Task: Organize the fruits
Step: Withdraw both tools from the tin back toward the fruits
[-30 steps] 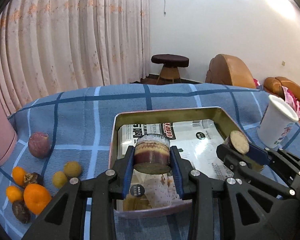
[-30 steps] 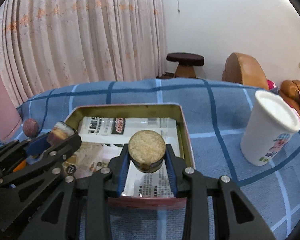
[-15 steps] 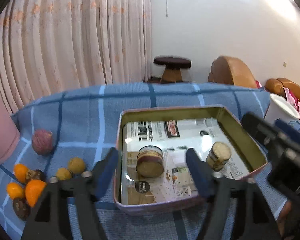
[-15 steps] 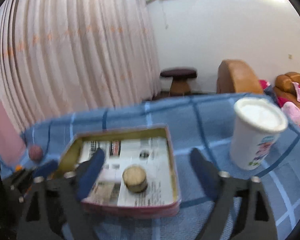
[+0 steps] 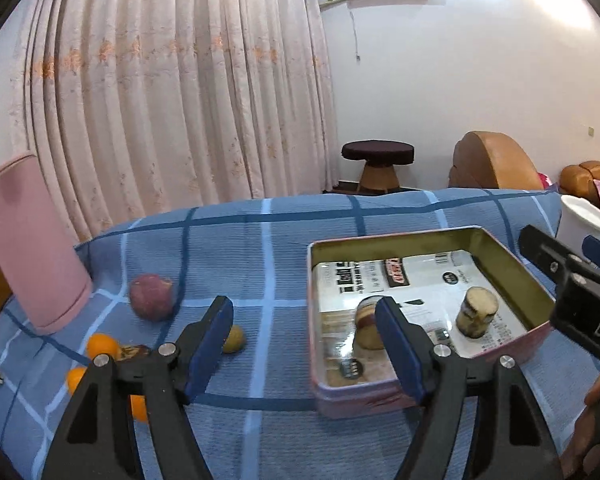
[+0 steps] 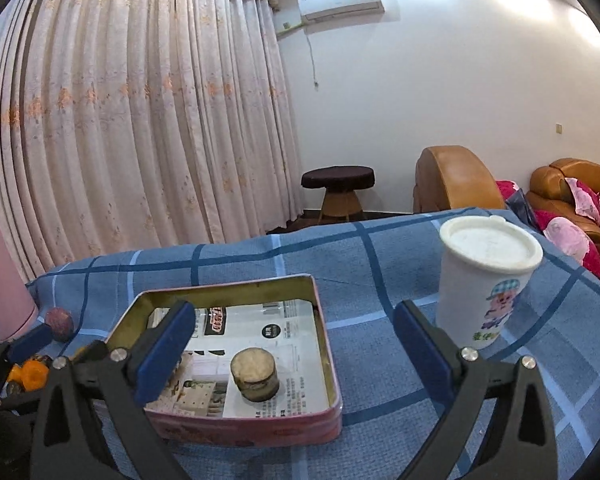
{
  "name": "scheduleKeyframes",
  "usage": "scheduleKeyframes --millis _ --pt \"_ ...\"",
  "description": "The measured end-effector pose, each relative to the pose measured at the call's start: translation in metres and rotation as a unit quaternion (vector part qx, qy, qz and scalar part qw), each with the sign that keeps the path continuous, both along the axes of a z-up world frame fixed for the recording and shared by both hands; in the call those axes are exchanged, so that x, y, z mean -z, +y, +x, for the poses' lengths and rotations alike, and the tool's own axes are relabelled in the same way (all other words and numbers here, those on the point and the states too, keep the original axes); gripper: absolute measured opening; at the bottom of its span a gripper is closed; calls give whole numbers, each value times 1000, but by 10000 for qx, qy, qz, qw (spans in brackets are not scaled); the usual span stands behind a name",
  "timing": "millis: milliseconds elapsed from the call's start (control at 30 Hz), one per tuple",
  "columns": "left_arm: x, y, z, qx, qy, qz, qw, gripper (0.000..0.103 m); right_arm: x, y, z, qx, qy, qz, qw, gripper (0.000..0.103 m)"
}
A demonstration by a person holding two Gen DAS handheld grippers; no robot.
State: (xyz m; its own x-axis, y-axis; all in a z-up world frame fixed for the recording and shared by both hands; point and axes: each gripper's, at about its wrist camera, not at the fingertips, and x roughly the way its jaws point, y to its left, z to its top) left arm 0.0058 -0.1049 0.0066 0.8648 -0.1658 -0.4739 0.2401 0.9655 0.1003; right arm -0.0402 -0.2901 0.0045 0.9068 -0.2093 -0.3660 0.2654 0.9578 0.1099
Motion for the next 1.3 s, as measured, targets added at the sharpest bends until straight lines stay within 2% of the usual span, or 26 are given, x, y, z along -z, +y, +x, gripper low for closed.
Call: scheduleKeyframes --millis 167,433,500,667,1167,1233,1300 --pt "0 10 -8 11 -76 45 10000 75 2 3 -7 3 -5 140 9999 101" --pt "1 33 -11 -105 -26 -75 9999 75 0 17 -13 96 -89 97 9999 97" --pt "1 39 -12 -144 -42 -79 9999 75 0 25 -15 63 -64 48 9999 90" --pt "1 50 -12 -208 -75 -48 9997 75 1 43 -16 -80 2 -9 10000 83" --pt "2 94 -9 -455 -53 -112 9989 75 4 97 -16 -469 100 -93 9988 82" --pt "2 103 -7 -524 -32 -113 9986 75 5 106 -13 -599 149 -53 9981 79" --pt "2 115 -4 -597 -8 -105 9982 75 7 116 -9 -755 268 -17 9968 70"
